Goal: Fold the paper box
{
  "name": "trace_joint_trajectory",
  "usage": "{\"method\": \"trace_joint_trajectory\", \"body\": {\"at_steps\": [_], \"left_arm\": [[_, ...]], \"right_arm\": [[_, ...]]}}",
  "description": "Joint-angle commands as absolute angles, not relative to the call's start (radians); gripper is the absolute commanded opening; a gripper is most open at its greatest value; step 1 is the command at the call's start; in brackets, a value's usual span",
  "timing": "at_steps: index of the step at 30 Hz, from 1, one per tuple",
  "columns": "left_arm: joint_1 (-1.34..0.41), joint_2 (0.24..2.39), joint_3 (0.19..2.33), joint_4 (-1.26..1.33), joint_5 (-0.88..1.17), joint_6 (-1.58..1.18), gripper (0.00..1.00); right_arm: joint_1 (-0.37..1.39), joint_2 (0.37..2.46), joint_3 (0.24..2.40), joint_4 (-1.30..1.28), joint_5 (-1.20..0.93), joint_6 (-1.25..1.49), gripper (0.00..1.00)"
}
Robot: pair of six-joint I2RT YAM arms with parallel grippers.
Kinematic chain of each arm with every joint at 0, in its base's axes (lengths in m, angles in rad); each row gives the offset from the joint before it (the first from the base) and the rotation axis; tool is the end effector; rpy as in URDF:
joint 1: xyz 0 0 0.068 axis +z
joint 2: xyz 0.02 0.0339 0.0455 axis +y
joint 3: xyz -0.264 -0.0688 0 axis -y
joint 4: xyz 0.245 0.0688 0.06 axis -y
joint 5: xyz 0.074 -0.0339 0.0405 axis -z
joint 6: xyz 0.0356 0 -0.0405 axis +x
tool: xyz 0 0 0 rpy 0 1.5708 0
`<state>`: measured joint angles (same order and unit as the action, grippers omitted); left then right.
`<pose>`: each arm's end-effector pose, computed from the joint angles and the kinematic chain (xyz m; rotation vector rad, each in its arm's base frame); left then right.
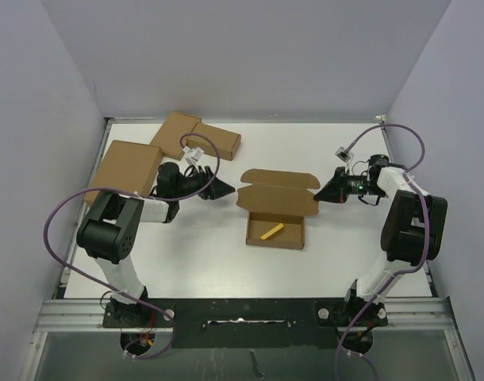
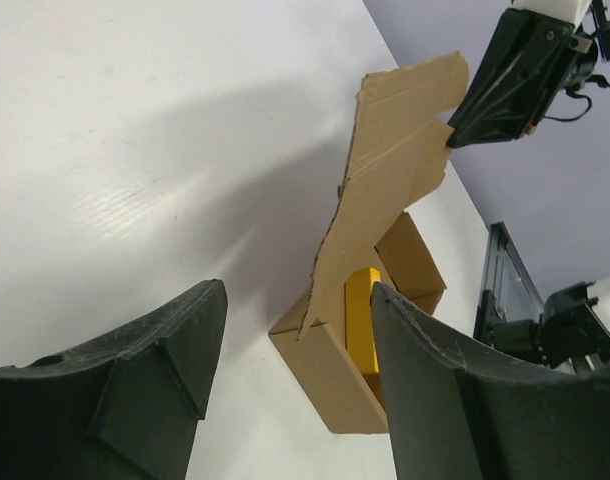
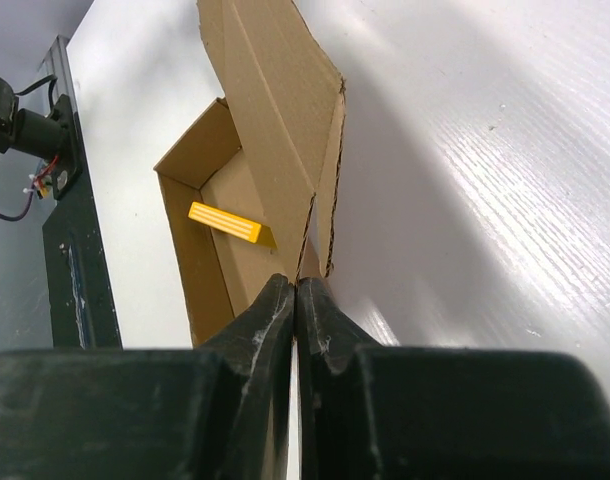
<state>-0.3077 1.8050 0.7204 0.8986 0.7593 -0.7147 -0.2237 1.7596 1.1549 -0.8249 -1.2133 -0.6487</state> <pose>0.3232 -0.1284 0.1633 0.2230 1.9122 -1.3776 0.3169 -0.0379 0.1973 -0.5652 2.1115 1.3079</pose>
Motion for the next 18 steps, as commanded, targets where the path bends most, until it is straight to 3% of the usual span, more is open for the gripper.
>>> {"method": "trace_joint_trajectory", "body": {"at_steps": [1, 10, 18], "left_arm": [[-0.308, 1.755, 0.828, 0.751, 0.898, -0.632, 0.58], [-0.343, 1.811, 0.940, 0.635, 0.948, -0.550, 0.57], [-0.367, 1.865, 1.016, 0.541, 0.963, -0.503, 0.49]], "right_arm": [[-0.222, 1.710, 1.184, -0.838, -1.258, -0.681, 0.00], [-0.209, 1.695, 1.187, -0.846, -1.258, -0.696, 0.00], [-0.205, 1.691, 1.187, -0.848, -1.256, -0.698, 0.00]]}}
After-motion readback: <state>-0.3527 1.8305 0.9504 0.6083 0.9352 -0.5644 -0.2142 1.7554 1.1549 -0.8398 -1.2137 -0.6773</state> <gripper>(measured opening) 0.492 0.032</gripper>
